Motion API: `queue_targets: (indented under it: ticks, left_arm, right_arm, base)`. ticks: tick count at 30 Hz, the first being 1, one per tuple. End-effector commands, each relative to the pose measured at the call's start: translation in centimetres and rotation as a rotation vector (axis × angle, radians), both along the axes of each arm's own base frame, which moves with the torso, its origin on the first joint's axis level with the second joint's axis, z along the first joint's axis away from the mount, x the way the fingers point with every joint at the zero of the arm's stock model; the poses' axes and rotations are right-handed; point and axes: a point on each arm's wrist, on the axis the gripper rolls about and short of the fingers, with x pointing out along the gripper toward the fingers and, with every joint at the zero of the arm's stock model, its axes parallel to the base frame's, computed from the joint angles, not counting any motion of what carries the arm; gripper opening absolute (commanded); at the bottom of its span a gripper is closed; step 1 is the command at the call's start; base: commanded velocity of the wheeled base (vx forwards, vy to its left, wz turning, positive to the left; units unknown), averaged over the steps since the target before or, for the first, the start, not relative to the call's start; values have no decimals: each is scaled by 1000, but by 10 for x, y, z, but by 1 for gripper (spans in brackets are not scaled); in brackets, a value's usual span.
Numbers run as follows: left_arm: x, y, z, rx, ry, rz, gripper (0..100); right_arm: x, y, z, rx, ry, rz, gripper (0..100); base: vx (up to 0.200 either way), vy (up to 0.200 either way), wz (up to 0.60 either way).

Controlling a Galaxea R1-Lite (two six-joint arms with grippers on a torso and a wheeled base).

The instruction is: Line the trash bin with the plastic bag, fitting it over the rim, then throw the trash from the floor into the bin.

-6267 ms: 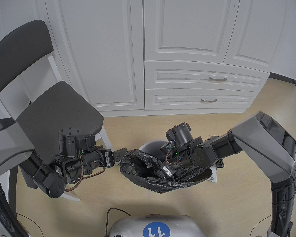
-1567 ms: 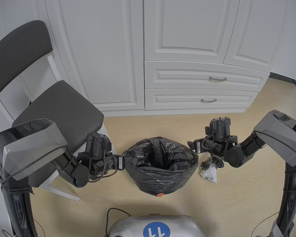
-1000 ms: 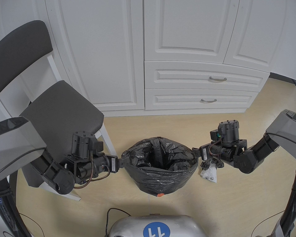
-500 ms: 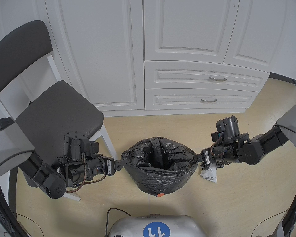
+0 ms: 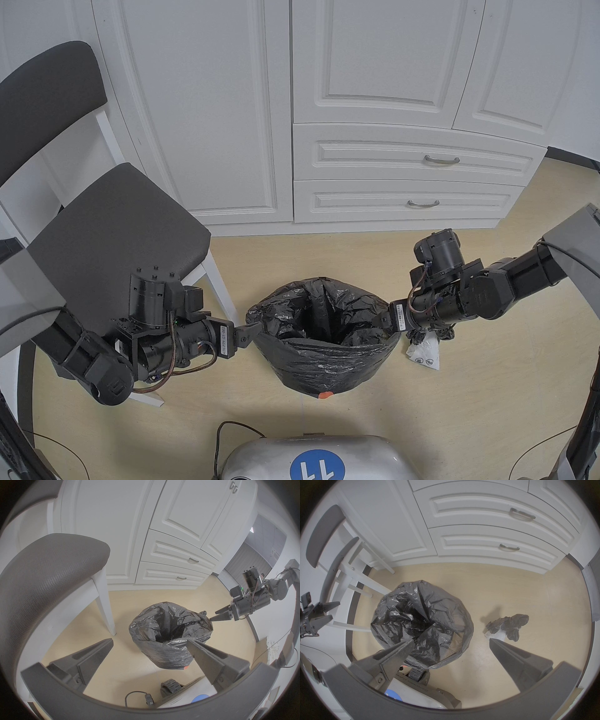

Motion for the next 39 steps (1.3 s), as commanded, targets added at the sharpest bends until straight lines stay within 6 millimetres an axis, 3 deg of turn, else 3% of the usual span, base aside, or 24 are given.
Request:
queue_targets:
  ticks: [1, 7, 11, 14, 16, 23, 31, 34, 39]
  left_arm:
    - [-1, -1, -1, 3, 3, -2, 100]
    - [-2, -2, 0, 1, -4, -4, 100]
    - [-1, -1, -1, 3, -2, -1, 100]
    - [-1, -2, -1, 3, -2, -3, 100]
    - [-1, -2, -3, 5, 3, -4, 100]
    - [1, -8, -17, 25, 41, -17, 100]
    - [3, -15, -28, 37, 63, -32, 100]
    - [6, -16, -35, 38, 62, -31, 100]
    - [10, -19, -48, 45, 74, -30, 100]
  right_arm:
    - [10, 7, -29, -29, 54, 0, 100]
    - [1, 7, -44, -86, 108, 30, 100]
    - [-23, -4, -59, -241, 176, 183, 100]
    - [-27, -3, -65, -263, 188, 211, 100]
    - [-37, 8, -78, -294, 226, 269, 100]
    - [-42, 25, -107, -332, 277, 306, 100]
    - [-44, 44, -98, -245, 193, 257, 100]
    - [-58, 65, -92, -194, 185, 269, 100]
    - [-72, 90, -102, -169, 205, 291, 100]
  base:
    - [0, 0, 0]
    - [0, 0, 0]
    - [0, 0, 0]
    - [0, 0, 0]
    - [0, 0, 0]
    - [0, 0, 0]
    - [0, 0, 0]
    - [0, 0, 0]
    - [0, 0, 0]
